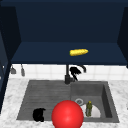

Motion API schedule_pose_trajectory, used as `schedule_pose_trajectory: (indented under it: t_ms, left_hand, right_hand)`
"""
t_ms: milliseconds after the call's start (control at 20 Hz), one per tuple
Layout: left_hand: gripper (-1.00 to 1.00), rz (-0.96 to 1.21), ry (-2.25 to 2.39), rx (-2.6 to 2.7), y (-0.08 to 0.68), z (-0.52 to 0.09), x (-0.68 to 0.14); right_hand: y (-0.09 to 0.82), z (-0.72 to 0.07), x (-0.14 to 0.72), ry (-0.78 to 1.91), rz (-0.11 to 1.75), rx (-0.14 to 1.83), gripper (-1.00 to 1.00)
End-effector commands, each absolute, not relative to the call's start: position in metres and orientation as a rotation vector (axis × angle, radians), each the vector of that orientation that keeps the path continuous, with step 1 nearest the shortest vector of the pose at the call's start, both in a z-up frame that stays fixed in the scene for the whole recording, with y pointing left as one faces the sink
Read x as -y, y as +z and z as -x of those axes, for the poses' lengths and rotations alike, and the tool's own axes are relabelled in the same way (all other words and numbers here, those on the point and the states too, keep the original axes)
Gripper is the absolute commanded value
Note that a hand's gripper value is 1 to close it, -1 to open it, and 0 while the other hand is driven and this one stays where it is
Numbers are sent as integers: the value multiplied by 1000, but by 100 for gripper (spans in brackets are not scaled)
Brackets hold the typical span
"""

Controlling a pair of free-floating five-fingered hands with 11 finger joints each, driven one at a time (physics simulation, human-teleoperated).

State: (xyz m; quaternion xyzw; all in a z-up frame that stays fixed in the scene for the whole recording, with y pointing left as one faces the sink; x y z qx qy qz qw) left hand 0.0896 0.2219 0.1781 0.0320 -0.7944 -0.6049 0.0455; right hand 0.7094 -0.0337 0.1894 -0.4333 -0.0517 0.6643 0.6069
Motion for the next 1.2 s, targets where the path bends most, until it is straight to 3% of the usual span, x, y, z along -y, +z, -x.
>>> schedule_pose_trajectory:
  t_ms: [0, 1150]
  left_hand:
    - [0, -98, -1847, 2426, 178, -90, -222]
    - [0, -98, -1847, 2426, 178, -90, -222]
  right_hand:
    - [196, -705, 42, 1499, 902, 207, -100]
    - [218, -643, 110, 1383, 633, 573, -100]
